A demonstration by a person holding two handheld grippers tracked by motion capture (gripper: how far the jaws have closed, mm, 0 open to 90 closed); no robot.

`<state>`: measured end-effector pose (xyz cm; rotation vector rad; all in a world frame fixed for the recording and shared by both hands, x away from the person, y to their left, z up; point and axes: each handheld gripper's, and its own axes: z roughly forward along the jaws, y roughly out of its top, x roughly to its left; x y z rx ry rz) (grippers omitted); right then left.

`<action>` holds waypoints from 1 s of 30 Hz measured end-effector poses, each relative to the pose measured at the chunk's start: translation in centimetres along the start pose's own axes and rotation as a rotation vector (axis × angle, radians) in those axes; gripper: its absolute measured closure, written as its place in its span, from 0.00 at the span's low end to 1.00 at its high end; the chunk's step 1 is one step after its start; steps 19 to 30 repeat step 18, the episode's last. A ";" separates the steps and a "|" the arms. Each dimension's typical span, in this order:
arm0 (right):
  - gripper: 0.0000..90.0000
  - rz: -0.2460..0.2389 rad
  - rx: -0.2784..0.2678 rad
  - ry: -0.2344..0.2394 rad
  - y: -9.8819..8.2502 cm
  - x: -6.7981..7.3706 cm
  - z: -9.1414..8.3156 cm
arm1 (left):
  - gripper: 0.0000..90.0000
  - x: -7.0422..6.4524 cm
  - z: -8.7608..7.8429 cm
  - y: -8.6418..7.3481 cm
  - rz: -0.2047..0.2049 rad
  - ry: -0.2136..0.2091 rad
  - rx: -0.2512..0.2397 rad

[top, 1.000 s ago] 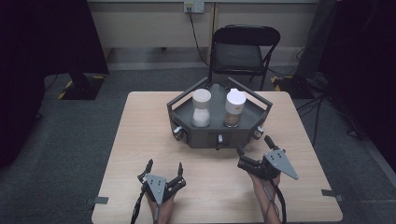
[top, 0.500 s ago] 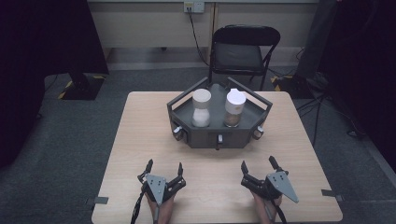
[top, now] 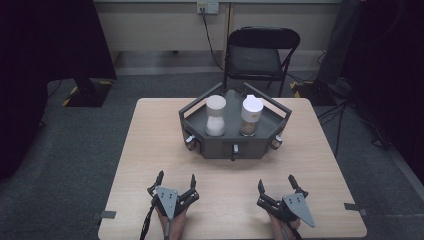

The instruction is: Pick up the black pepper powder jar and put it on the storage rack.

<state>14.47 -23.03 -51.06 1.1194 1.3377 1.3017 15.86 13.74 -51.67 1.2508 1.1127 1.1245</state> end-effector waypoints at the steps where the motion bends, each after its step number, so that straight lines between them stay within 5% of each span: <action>1: 0.00 0.000 -0.004 -0.002 -0.1 0.0 0.0 | 0.00 0.0 0.0 0.0 0.000 0.000 0.000; 30: 0.00 0.012 -0.026 -0.014 -0.5 0.2 -0.3 | 0.00 0.0 0.0 0.0 0.000 0.000 0.000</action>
